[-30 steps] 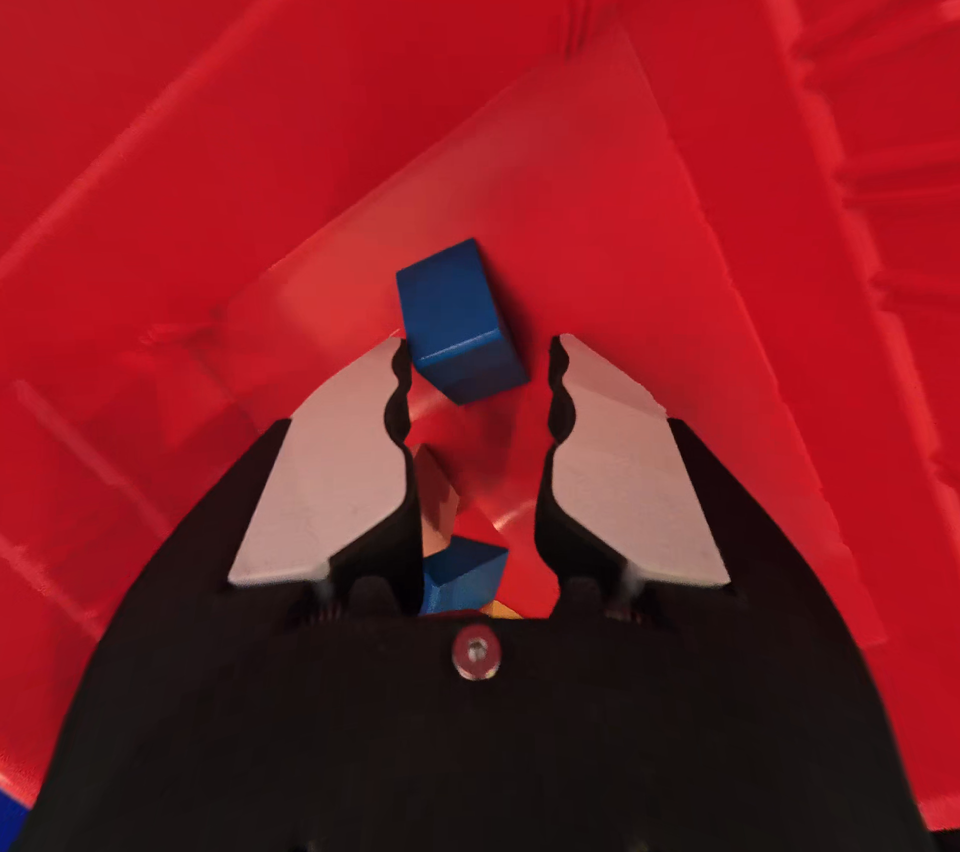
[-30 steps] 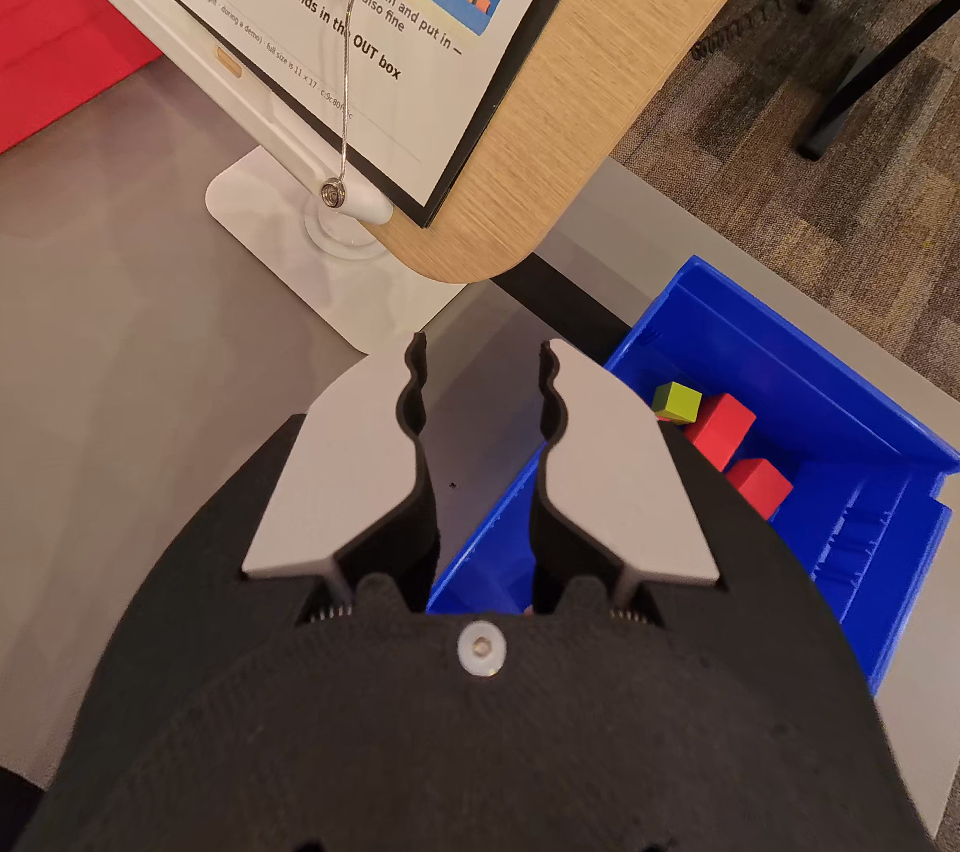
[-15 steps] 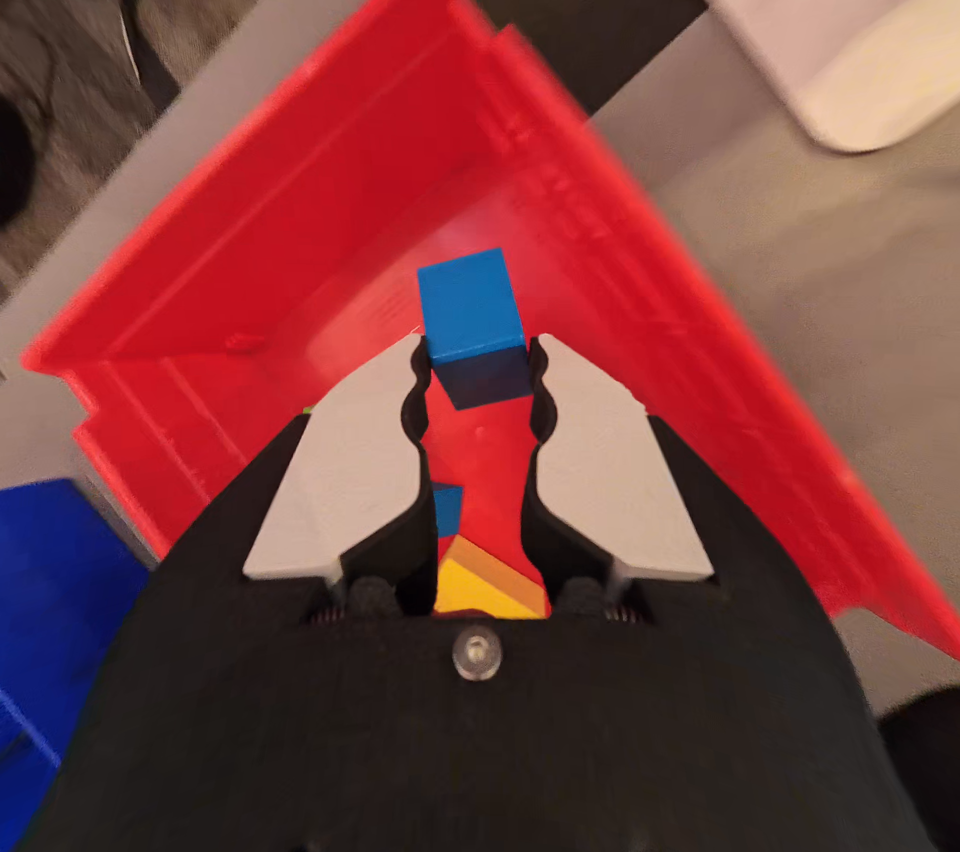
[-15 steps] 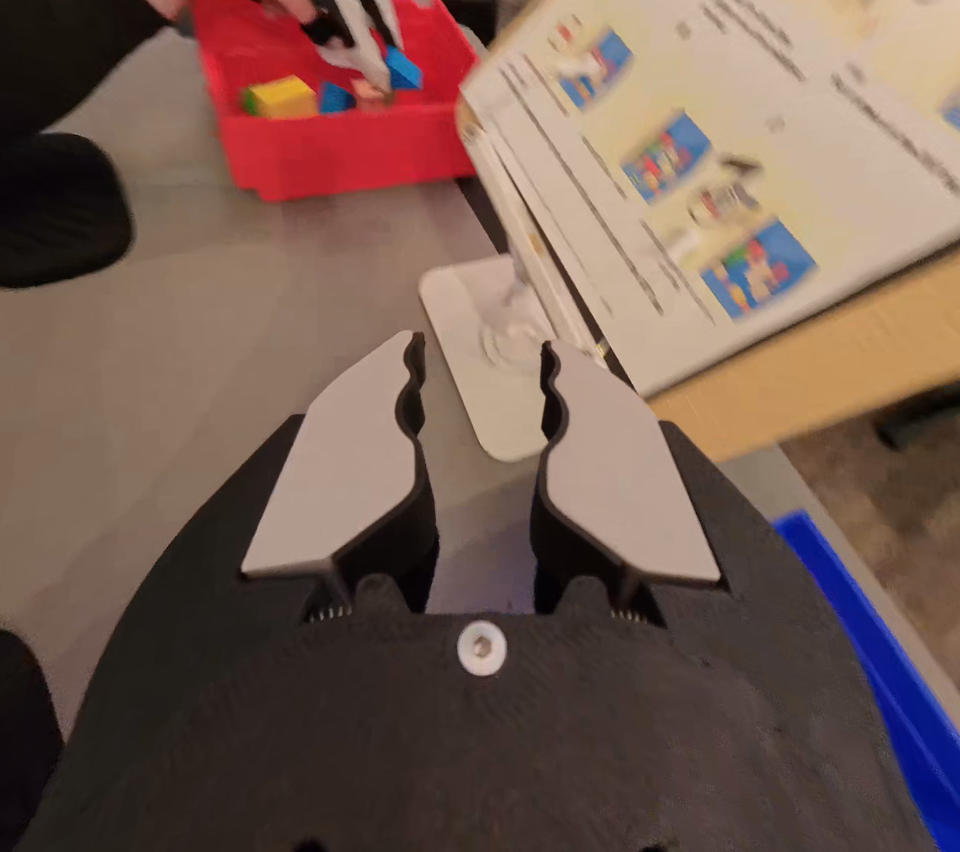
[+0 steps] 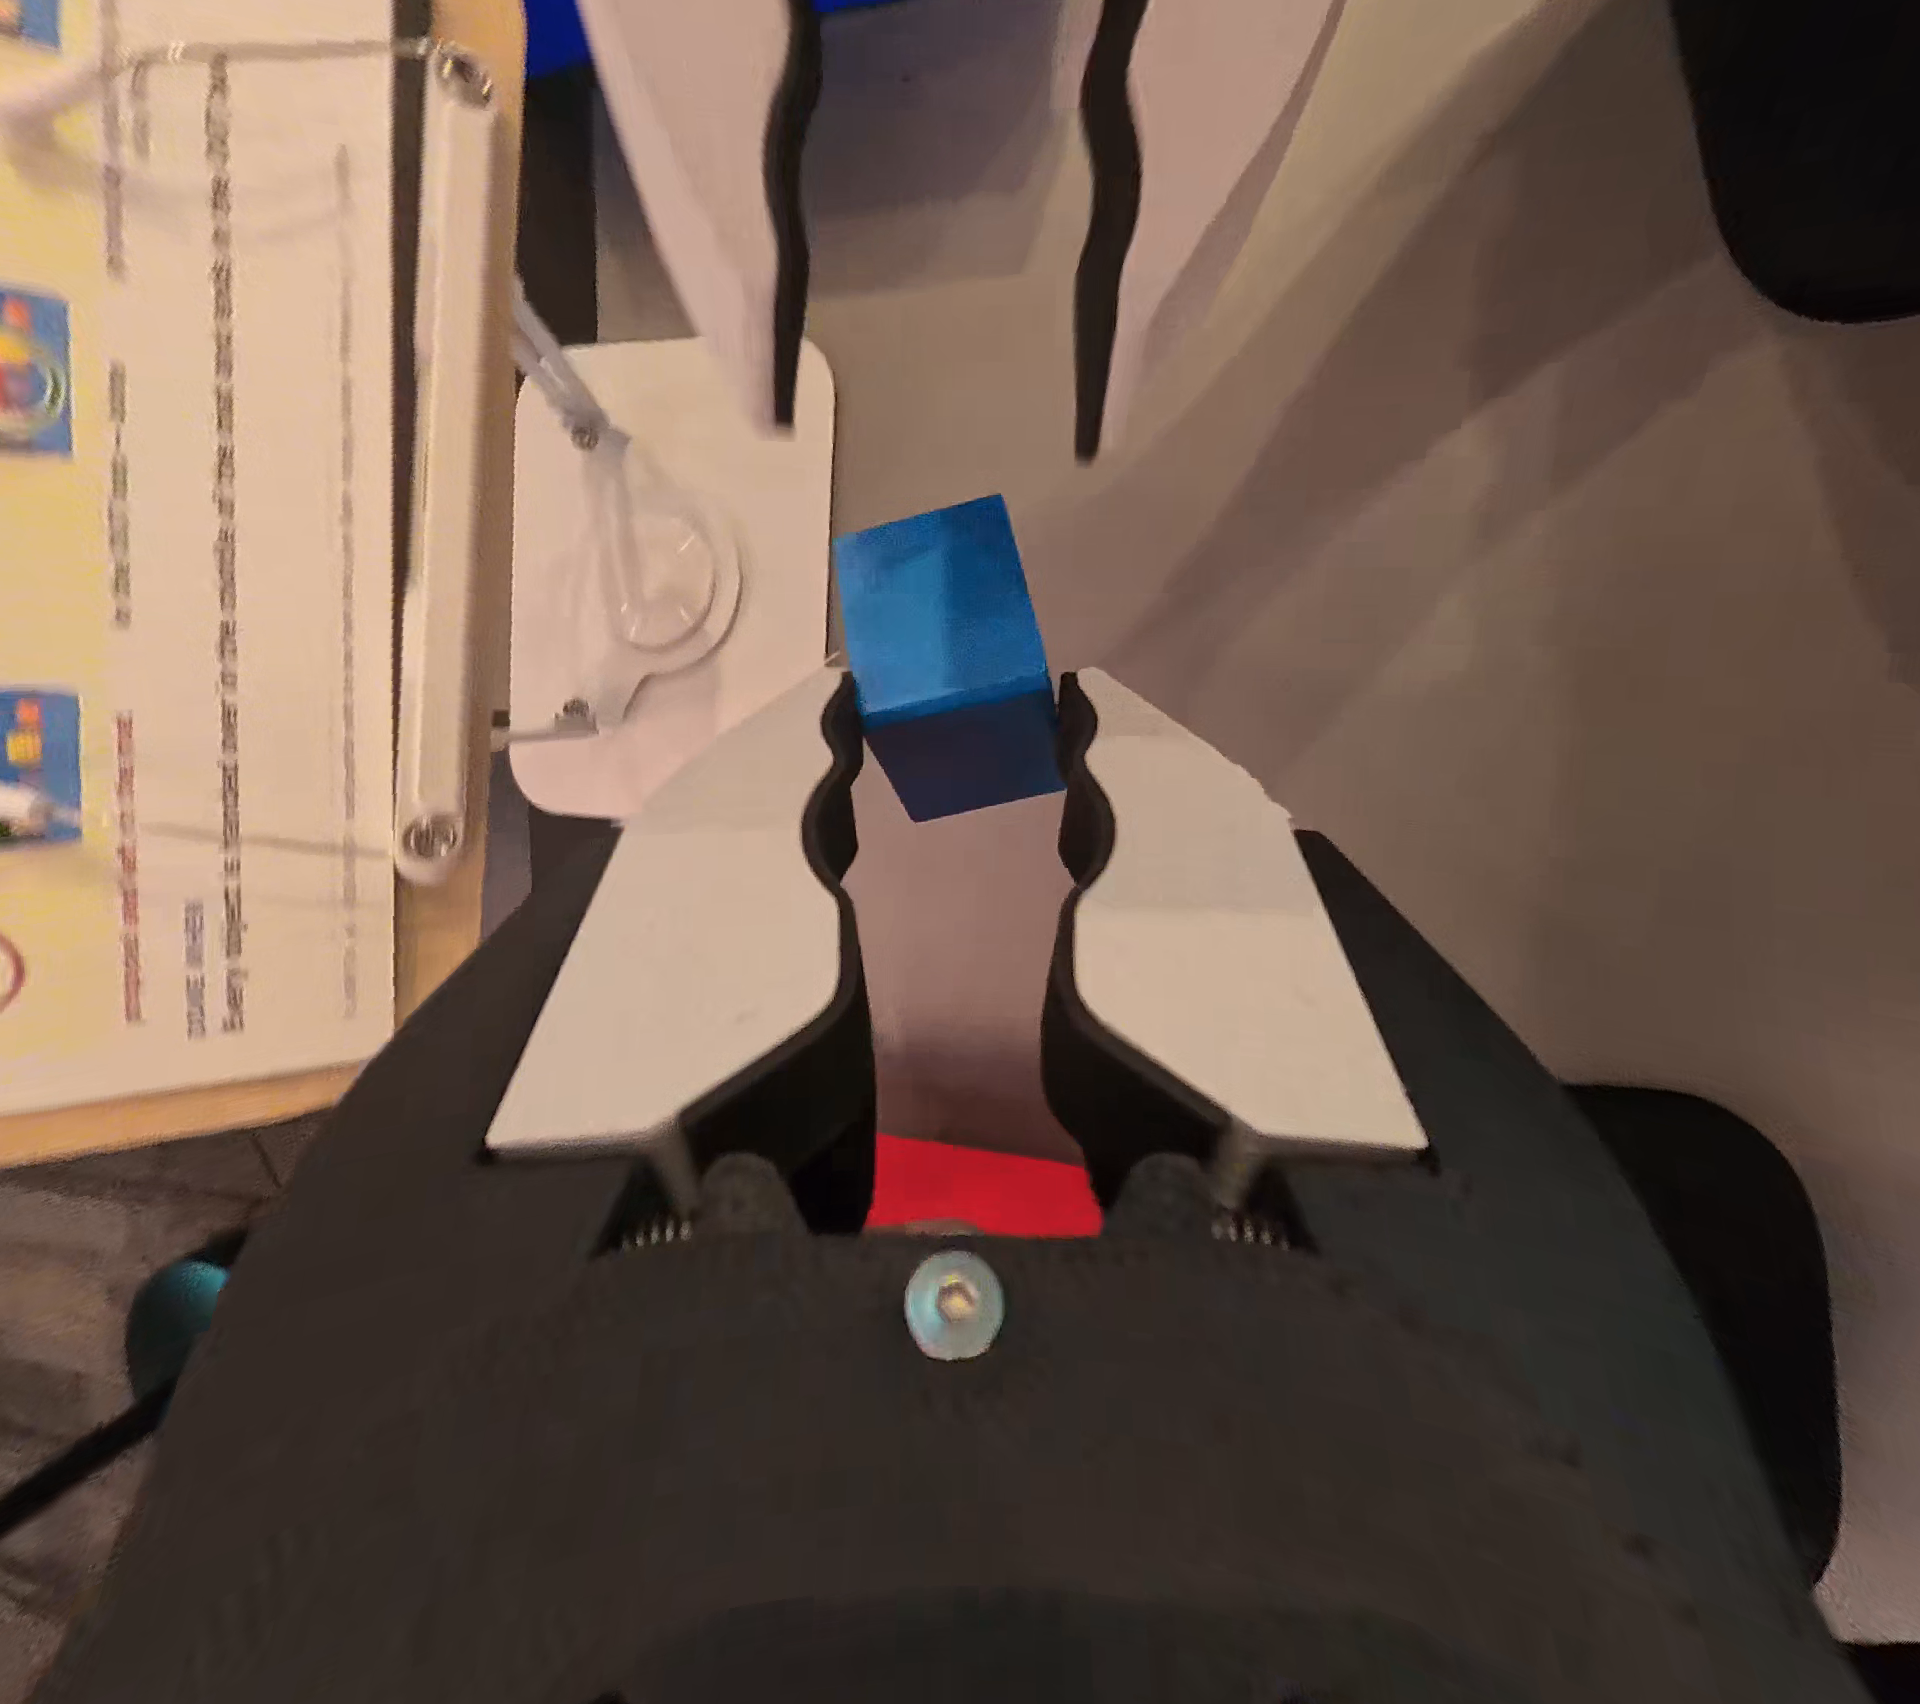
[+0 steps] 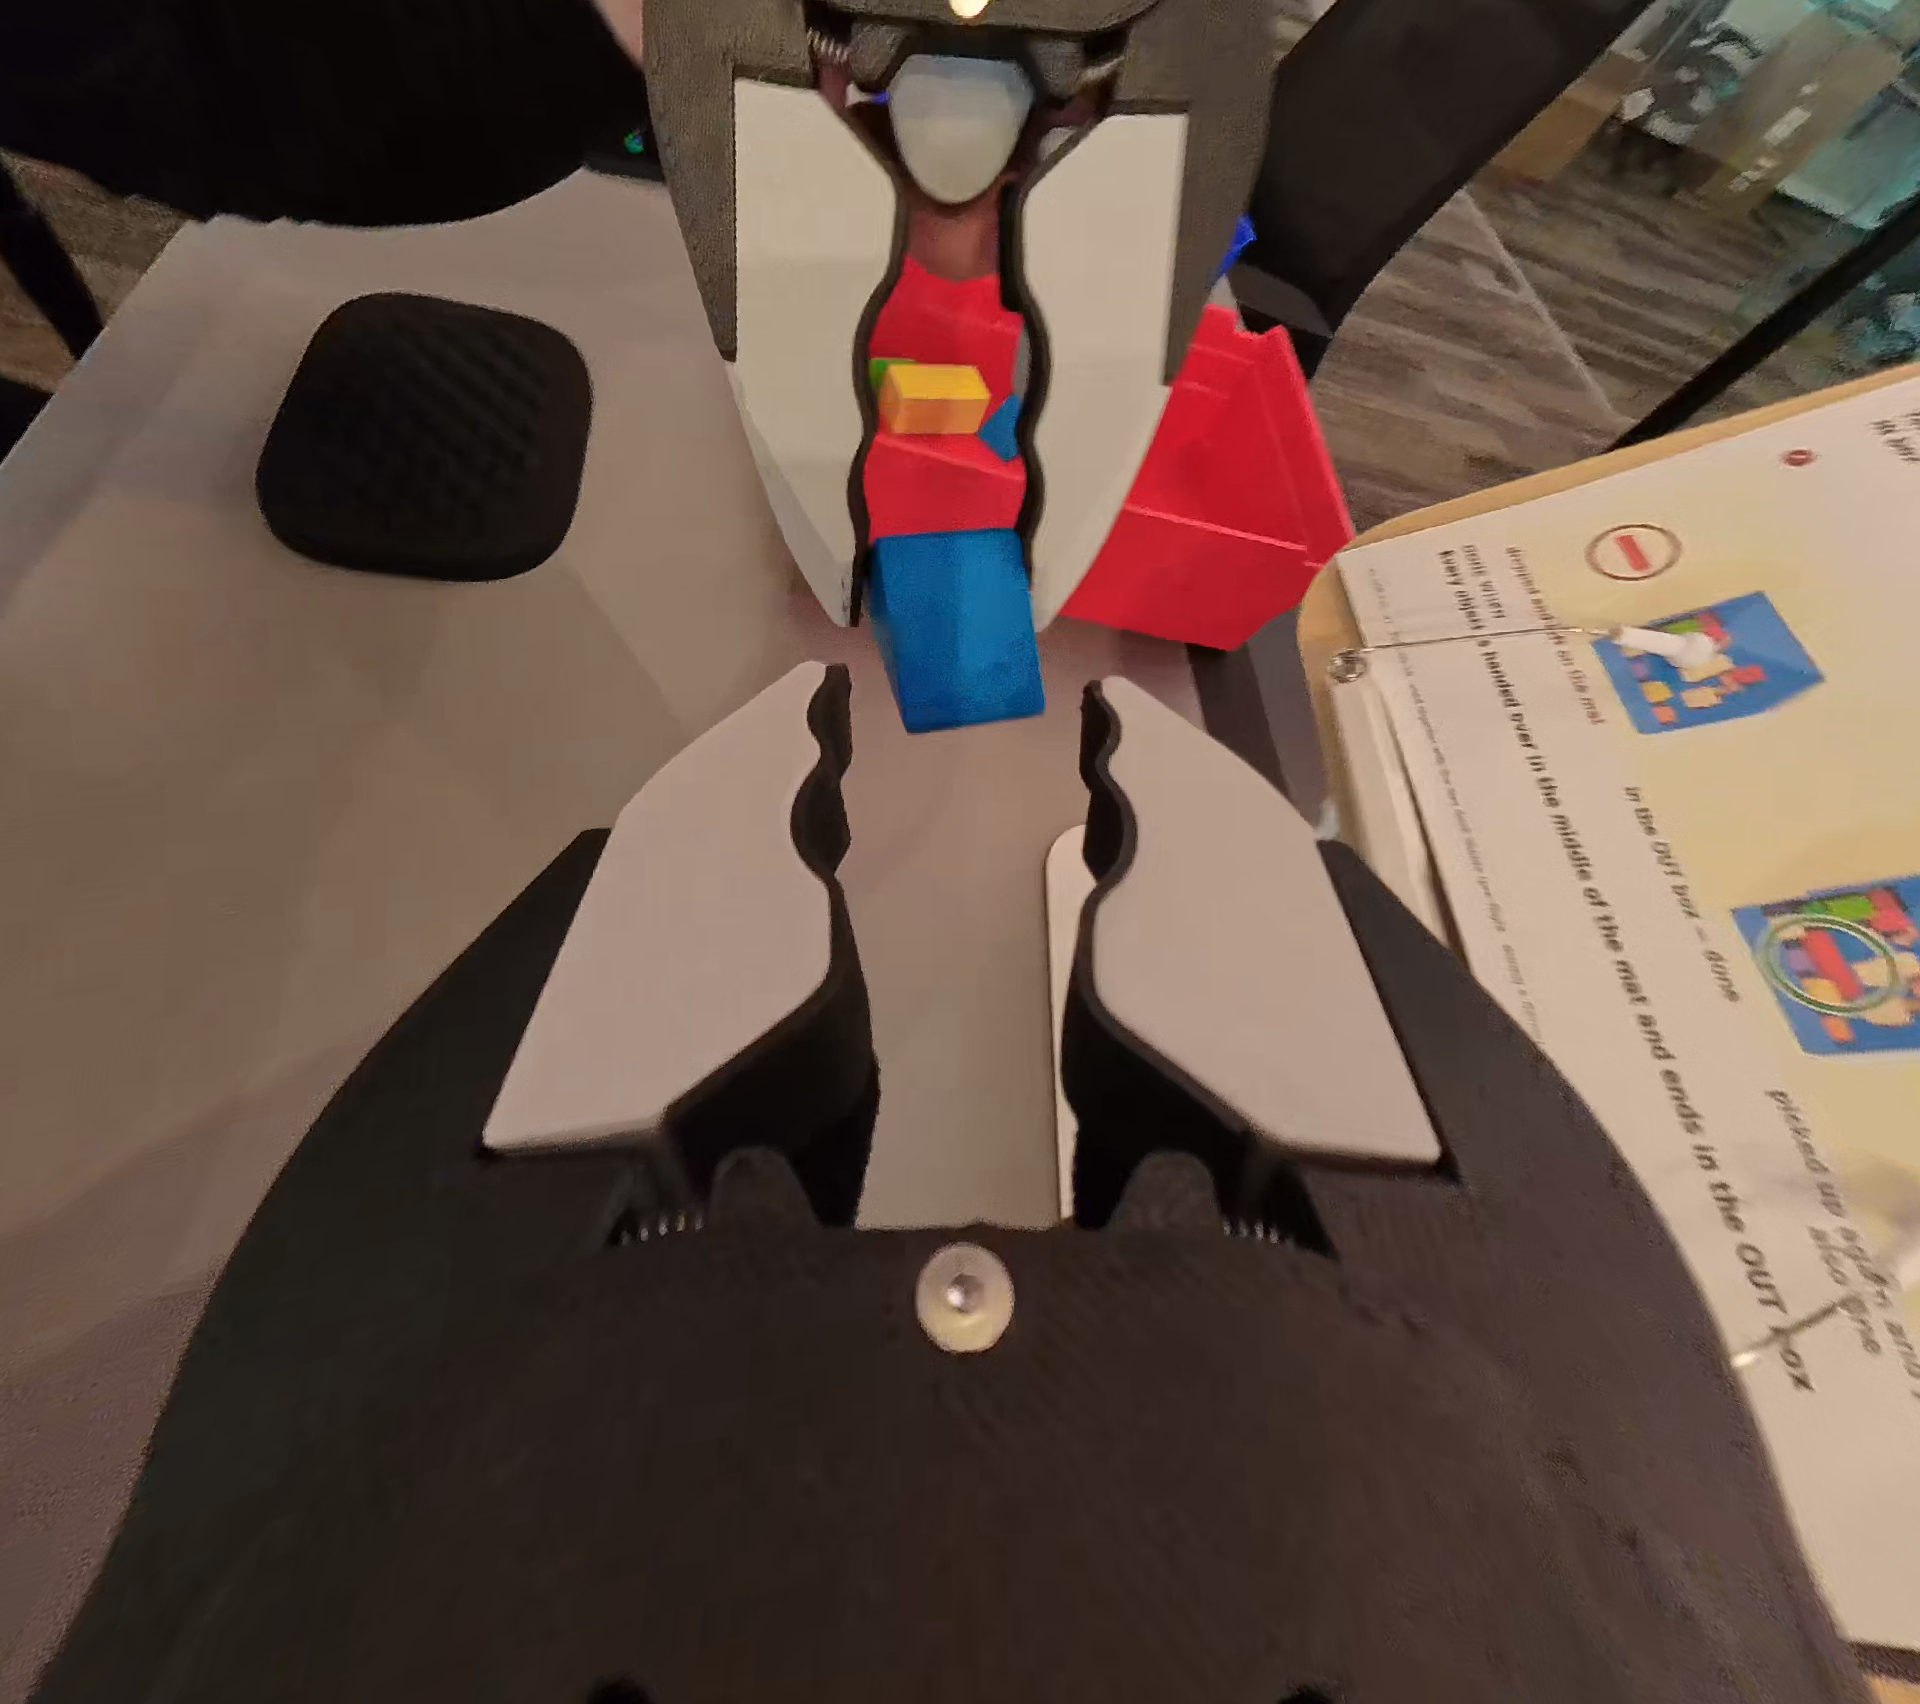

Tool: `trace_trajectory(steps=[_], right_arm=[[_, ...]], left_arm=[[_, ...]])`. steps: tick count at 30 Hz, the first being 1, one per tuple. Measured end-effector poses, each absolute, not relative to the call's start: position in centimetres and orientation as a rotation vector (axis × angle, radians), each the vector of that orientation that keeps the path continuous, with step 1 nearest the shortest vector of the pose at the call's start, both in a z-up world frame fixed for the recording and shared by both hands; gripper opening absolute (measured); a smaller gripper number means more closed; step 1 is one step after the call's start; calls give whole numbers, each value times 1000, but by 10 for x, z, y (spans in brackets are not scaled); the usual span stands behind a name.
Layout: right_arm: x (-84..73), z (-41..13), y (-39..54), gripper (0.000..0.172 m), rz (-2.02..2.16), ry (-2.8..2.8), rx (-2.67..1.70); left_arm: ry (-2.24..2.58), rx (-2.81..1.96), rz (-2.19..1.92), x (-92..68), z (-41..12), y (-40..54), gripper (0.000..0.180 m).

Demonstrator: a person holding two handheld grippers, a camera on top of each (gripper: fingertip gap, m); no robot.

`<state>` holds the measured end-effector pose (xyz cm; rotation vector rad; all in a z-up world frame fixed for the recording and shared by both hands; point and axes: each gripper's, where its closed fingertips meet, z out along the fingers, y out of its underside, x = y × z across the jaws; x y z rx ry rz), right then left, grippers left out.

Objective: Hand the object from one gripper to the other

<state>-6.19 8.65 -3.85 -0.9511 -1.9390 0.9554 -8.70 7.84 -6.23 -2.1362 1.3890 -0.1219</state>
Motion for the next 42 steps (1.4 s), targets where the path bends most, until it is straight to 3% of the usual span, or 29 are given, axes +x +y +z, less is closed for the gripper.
trace_trajectory(steps=[16, 19, 23, 30, 35, 42], right_arm=[[-45, -48, 100, 31, 921, -1999, -1031], [-27, -35, 131, 31, 903, -1899, -1104], [23, -30, 224, 30, 768, -1617, -1380], [117, -123, 351, 31, 537, -1318, -1917], [139, -188, 370, 31, 470, -1337, -2138], [152, -228, 378, 31, 442, -1330, -2257]], left_arm=[[1484, -2106, -39, -51, -53, 96, 36], [1367, -2090, -31, -58, -39, 105, 51], [1223, -2049, -96, -73, -21, 105, 40], [1102, -2088, -92, -97, -33, 102, 34], [1042, -2136, -131, -110, -51, 104, 33], [1017, -2177, -129, -116, -69, 105, 32]])
